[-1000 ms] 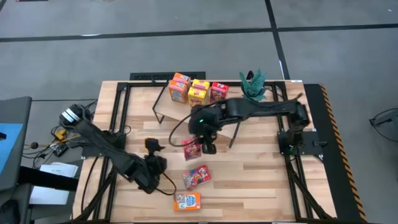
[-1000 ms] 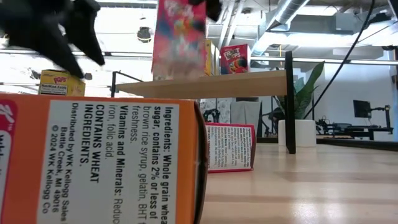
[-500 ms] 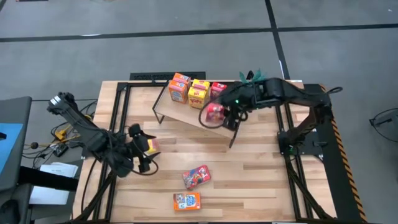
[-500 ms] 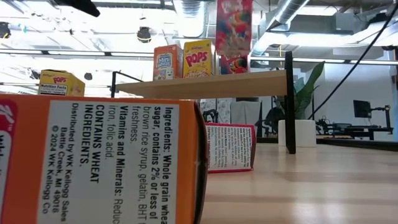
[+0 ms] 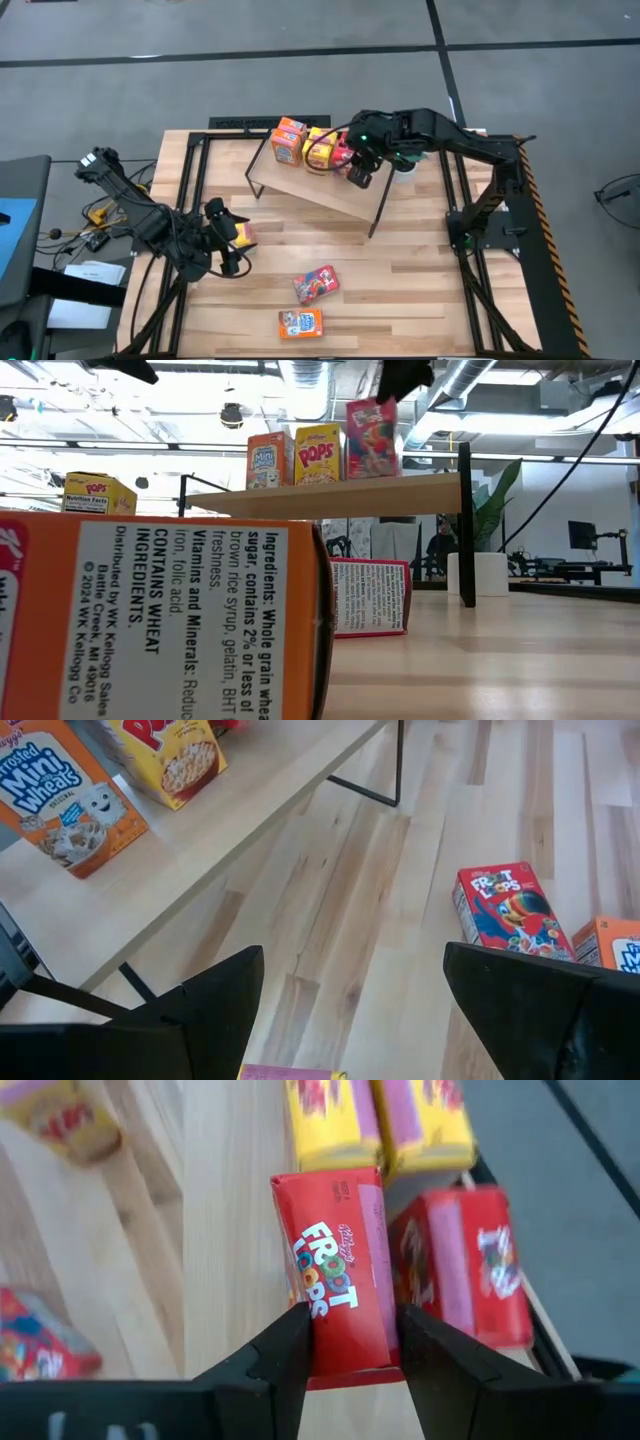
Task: Stack cereal on shelf
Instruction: Put the left red cereal box aligned with the other red cereal box on the shelf
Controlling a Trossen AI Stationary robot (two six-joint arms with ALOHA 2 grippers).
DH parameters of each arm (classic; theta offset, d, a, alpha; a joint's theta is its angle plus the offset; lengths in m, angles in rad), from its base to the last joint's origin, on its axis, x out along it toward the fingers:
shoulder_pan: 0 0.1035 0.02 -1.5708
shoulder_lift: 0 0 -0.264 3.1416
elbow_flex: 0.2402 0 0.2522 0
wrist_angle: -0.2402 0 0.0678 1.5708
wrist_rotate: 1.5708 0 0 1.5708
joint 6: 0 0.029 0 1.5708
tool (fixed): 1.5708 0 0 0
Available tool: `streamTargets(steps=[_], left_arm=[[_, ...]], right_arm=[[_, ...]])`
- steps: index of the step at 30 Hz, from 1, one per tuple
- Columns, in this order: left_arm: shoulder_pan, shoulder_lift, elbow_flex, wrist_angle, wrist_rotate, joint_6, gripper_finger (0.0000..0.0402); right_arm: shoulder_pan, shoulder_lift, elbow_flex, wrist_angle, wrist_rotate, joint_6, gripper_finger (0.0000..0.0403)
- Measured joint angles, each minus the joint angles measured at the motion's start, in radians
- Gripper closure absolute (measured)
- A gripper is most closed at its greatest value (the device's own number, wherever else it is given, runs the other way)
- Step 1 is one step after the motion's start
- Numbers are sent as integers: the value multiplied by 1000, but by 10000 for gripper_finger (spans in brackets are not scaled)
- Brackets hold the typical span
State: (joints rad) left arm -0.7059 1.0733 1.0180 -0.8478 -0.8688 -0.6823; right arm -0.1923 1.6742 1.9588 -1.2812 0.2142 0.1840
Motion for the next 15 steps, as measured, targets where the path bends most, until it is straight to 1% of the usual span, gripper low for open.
streamTargets(steps=[5,9,12,15], left_arm=[[0,0,0,0,0,0,101],[0,0,0,0,-1,0,101],[0,0,0,0,-1,0,101],[0,0,0,0,-1,-3,101]], right_arm=[[8,-17,2,14,1,16,222],[9,-15,-8,9,1,22,227],[9,-17,-53,67,1,30,233],[8,-33,-102,81,1,37,236]])
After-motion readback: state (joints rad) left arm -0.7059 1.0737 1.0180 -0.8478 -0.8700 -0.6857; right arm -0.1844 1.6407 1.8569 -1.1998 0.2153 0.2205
